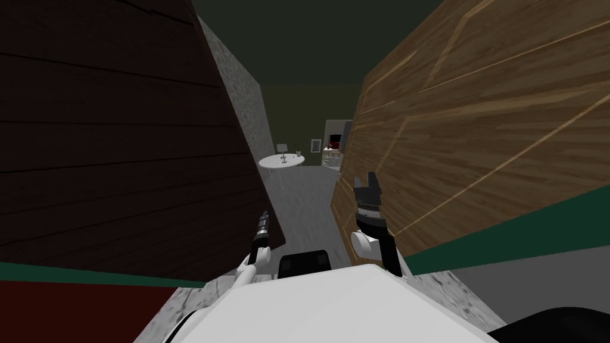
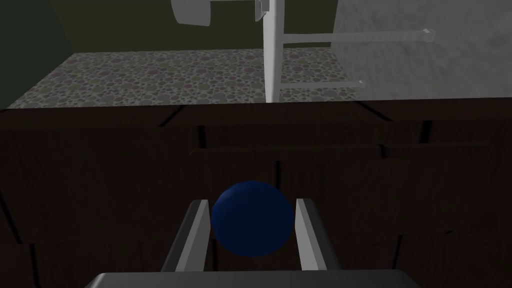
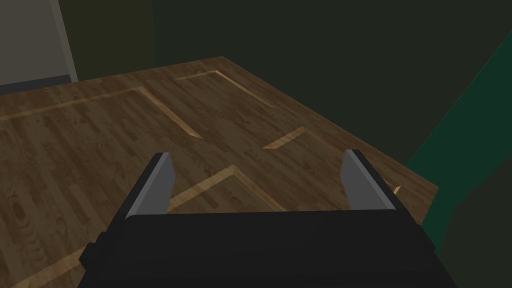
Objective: Push the door open
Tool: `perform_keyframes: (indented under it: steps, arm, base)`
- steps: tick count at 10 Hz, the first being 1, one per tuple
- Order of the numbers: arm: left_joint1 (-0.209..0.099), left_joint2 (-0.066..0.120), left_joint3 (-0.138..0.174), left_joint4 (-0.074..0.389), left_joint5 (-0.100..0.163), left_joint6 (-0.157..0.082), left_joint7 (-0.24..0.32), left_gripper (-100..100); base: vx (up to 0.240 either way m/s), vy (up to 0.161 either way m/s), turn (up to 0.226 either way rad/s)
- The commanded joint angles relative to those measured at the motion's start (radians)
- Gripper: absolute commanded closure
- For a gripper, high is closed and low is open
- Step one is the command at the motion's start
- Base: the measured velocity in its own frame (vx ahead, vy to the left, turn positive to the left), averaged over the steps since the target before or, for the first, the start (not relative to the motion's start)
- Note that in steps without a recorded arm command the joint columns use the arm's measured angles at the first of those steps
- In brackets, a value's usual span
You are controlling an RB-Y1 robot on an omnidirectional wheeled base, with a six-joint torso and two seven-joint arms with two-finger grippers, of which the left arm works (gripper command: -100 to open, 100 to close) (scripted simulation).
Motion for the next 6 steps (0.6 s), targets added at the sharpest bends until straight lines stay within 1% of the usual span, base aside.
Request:
perform_keyframes:
  steps: [1,2,3,4,6]
  arm:
    - [0.015,0.014,0.015,-0.009,0.012,0.003,0.005,100]
    - [0.015,0.014,0.015,-0.009,0.012,0.003,0.005,100]
    - [0.029,0.033,0.032,-0.006,0.027,-0.001,0.016,100]
    - [0.033,0.037,0.036,-0.006,0.031,-0.002,0.019,100]
    - [0.049,0.058,0.054,-0.003,0.049,-0.006,0.031,100]
  base:
    - [0.216,-0.04,-0.002]
    - [0.139,-0.021,0.02]
    - [0.153,-0.019,-0.034]
    - [0.192,-0.028,-0.006]
    - [0.197,-0.046,-0.007]
